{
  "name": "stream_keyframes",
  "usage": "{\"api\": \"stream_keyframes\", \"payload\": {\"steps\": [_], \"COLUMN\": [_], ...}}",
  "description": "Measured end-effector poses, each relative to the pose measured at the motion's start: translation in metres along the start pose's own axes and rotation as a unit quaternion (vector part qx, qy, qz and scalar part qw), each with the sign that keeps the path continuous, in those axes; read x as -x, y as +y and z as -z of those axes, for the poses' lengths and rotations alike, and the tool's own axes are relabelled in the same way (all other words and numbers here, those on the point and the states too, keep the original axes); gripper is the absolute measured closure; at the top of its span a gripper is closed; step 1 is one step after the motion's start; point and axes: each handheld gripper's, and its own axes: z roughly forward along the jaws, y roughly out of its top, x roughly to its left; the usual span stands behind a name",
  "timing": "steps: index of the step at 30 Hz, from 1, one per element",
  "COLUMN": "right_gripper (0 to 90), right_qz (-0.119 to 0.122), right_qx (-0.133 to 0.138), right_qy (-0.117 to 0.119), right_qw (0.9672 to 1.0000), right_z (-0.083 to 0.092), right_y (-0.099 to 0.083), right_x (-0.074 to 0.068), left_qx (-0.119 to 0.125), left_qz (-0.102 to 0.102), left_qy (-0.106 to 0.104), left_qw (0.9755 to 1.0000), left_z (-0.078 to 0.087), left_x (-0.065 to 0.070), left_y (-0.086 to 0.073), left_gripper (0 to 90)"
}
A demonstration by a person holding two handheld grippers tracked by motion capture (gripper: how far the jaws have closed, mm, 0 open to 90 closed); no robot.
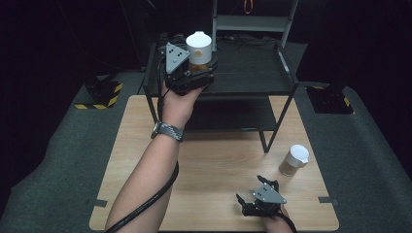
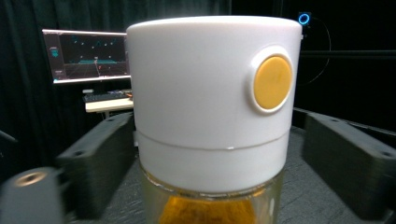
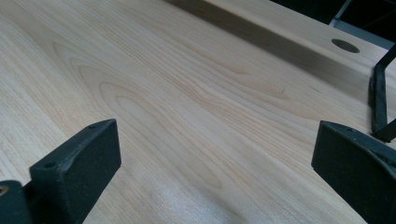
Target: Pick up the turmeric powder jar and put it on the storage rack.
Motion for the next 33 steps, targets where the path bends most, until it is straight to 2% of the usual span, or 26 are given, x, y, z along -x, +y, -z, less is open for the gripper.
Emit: {"api": "stream_keyframes", "payload": {"steps": [1,3,8,11,20,31,33], "right_gripper": [0.6,0.6,0.6,0.6,0.6,0.6,0.6], "right_qz": [0.000,-0.001,0.000,0.002,0.004,0.006,0.006], "right_qx": [0.000,0.000,0.000,-0.001,-0.001,-0.002,-0.002], "right_qy": [0.000,0.000,0.001,0.001,0.000,0.001,0.001], "right_qw": [1.0000,1.0000,1.0000,1.0000,1.0000,1.0000,1.0000], "right_z": [0.000,0.000,0.000,0.000,0.000,-0.001,-0.001], "right_y": [0.000,0.000,0.000,0.000,0.000,0.001,0.001], "right_x": [0.000,0.000,0.001,0.000,-0.001,-0.001,-0.001], "left_qx": [0.000,0.000,0.004,0.004,0.011,0.016,0.017], "left_qz": [0.000,-0.006,-0.010,-0.004,-0.008,-0.010,-0.016], "left_qy": [0.000,0.003,0.007,0.006,-0.005,-0.014,-0.013], "left_qw": [1.0000,1.0000,0.9999,1.0000,0.9999,0.9997,0.9996], "left_z": [0.000,0.003,0.014,0.021,0.042,0.069,0.074], "left_x": [0.000,0.002,0.006,0.006,0.009,0.017,0.020], "left_y": [0.000,0.000,-0.001,0.001,0.003,-0.004,-0.006], "left_gripper": [2.2,0.2,0.3,0.3,0.3,0.3,0.3]}}
